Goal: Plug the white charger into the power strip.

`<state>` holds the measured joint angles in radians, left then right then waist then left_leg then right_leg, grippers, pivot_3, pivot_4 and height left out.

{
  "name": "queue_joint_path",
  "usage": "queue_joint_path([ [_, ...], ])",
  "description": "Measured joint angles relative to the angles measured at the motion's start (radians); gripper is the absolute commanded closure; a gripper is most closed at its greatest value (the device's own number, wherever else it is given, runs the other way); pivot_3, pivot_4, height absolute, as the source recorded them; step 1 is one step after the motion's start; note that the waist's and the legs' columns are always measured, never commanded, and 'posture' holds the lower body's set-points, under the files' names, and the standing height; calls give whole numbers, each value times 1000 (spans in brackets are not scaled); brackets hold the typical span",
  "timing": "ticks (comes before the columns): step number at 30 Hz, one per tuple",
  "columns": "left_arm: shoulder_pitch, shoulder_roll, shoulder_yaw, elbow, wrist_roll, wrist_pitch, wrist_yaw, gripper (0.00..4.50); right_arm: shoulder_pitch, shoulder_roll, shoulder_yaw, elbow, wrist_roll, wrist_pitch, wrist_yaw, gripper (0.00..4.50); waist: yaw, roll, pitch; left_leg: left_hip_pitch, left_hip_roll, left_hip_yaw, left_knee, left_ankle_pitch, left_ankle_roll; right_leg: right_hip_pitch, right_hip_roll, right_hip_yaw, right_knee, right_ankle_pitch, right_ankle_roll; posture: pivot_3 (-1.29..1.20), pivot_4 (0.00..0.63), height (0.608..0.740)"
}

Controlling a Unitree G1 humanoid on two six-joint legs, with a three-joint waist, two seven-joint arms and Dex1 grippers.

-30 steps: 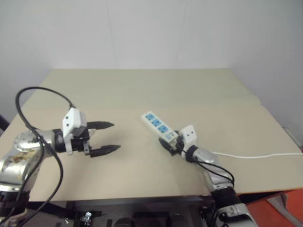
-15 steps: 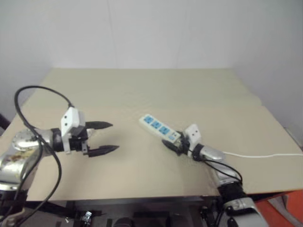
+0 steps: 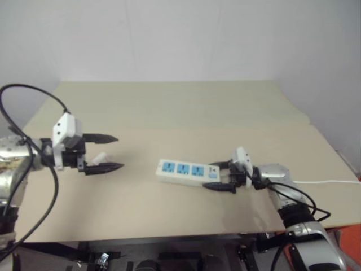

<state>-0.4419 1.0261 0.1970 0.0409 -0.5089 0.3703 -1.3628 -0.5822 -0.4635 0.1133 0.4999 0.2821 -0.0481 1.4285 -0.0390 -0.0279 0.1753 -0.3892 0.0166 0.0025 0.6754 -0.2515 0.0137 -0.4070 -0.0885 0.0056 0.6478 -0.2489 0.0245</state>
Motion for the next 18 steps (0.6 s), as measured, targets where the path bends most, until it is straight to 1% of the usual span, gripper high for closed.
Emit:
queue_joint_path([
  [7, -34, 22, -14, 61, 36, -26, -45, 0, 1, 47, 45, 65, -45, -103, 32, 1074, 0, 0, 0, 0, 0, 0, 0, 0, 0, 0, 0, 0, 1, 0, 0, 0, 150, 740],
  [11, -97, 31, -62, 134, 75, -40, -78, 0, -2, 67, 50, 101, -46, -127, 34, 1074, 0, 0, 0, 0, 0, 0, 0, 0, 0, 0, 0, 0, 1, 0, 0, 0, 150, 740],
  [14, -193, 50, -120, 229, 127, -42, -115, 0, -18, 79, 52, 138, -51, -151, 36, 1074, -3, 0, 0, 0, 0, 2, 1, 0, 0, 0, 1, 0, 1, 0, 0, 0, 150, 740],
  [18, -432, 86, -258, 436, 269, -75, -210, 0, -23, 92, 52, 153, -63, -172, 34, 1074, -4, 0, 0, 0, 0, 6, 1, 0, 0, 0, 2, 0, 1, 0, 0, 0, 150, 740],
])
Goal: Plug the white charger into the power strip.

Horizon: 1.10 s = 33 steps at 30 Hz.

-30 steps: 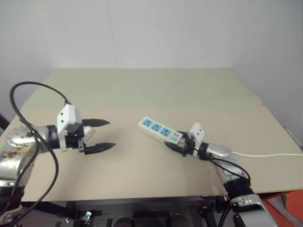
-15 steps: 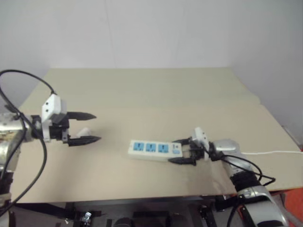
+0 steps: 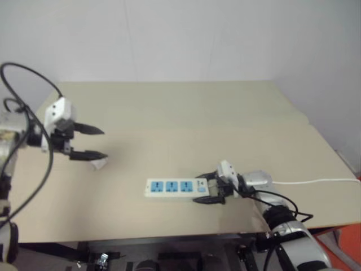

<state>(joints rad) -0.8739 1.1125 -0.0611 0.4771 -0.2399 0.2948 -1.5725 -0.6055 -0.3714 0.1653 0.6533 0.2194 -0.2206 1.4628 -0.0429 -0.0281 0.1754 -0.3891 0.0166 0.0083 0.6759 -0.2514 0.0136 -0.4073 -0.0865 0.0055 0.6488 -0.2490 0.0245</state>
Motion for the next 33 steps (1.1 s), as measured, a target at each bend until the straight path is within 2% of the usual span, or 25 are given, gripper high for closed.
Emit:
queue_joint_path([
  [4, -244, -22, -149, 218, 199, -18, -21, 0, -1, 7, -1, 3, -1, -6, -1, 1074, -1, 0, 0, 0, 0, 2, 1, 0, 0, 0, 0, 1, 0, -1, 1, 0, 150, 740],
  [7, -403, -105, -240, 381, 335, 44, 32, 0, 2, 16, -1, -1, -2, 0, -12, 1074, 0, -1, 0, 0, 0, 2, 1, 0, 0, 0, 0, 0, 1, -1, 1, 0, 150, 740],
  [12, -551, -205, -334, 556, 492, 158, 116, 0, 10, 20, 4, -34, -9, 15, -32, 1074, -7, -2, 1, -1, 0, 1, 1, 0, 0, -3, 0, 3, 2, -1, 3, 0, 150, 740],
  [18, -617, -308, -428, 677, 633, 307, 152, 0, 23, 15, 2, -72, -10, 49, -51, 1074, -4, -4, 1, -9, 0, 1, 3, 0, 0, -15, 0, 5, 14, -2, 3, 0, 150, 740],
  [22, -619, -363, -467, 715, 688, 385, 170, 0, 32, 12, 3, -93, -10, 59, -58, 1074, -4, -4, 2, -10, 0, 0, 3, 0, 0, -15, 0, 5, 14, -2, 3, 0, 150, 740],
  [26, -618, -397, -469, 740, 706, 446, 234, 0, 46, 11, 3, -118, -9, 72, -72, 1074, -5, -7, 3, -11, 0, -1, 3, 0, 0, -16, 0, 5, 15, -2, 3, 0, 150, 740],
  [33, -591, -419, -470, 754, 715, 476, 257, 0, 69, 8, 2, -154, -9, 89, -92, 1074, -3, -7, 3, -11, 0, -1, 3, 0, 0, -16, -1, 5, 15, -2, 3, 0, 150, 740],
])
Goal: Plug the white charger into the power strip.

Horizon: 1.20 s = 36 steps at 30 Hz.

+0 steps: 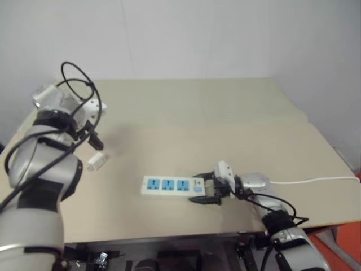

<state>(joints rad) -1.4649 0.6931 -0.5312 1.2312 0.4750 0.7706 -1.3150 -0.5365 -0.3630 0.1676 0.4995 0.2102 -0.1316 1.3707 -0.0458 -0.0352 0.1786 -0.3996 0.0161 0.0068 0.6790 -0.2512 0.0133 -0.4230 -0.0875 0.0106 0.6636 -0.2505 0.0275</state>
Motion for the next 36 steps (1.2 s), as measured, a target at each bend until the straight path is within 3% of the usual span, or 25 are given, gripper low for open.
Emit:
queue_joint_path([
  [36, 105, -102, 77, 40, -31, 39, 139, 0, 143, -44, 0, -226, 33, 118, -84, 1074, 7, -2, 0, -1, -2, -1, 1, 0, 0, 1, -2, -1, 1, 0, 0, 0, 150, 740],
])
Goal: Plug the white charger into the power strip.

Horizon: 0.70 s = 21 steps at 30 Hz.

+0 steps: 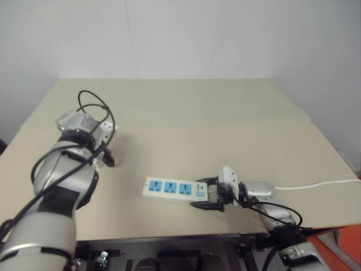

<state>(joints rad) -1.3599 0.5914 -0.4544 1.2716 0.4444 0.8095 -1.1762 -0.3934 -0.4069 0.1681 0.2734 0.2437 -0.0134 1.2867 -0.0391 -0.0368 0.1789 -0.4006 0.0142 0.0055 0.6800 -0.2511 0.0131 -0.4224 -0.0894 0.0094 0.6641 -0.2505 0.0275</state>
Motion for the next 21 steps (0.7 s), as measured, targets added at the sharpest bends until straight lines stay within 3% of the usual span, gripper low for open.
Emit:
queue_joint_path([
  [10, 0, -10, 27, 3, -14, -5, 43, 0, 28, -15, 1, -42, 14, 30, -16, 1074, 3, 0, 0, 1, -1, 0, 0, 0, 0, 1, -1, 0, 0, 0, 0, 0, 150, 740],
  [21, 0, -23, 33, 7, -16, -23, 29, 3408, 37, -18, 3, -60, 16, 43, -24, 1074, 3, 0, -1, 1, -1, 0, 0, 0, 0, 1, -1, 0, 0, 0, 0, 0, 150, 740],
])
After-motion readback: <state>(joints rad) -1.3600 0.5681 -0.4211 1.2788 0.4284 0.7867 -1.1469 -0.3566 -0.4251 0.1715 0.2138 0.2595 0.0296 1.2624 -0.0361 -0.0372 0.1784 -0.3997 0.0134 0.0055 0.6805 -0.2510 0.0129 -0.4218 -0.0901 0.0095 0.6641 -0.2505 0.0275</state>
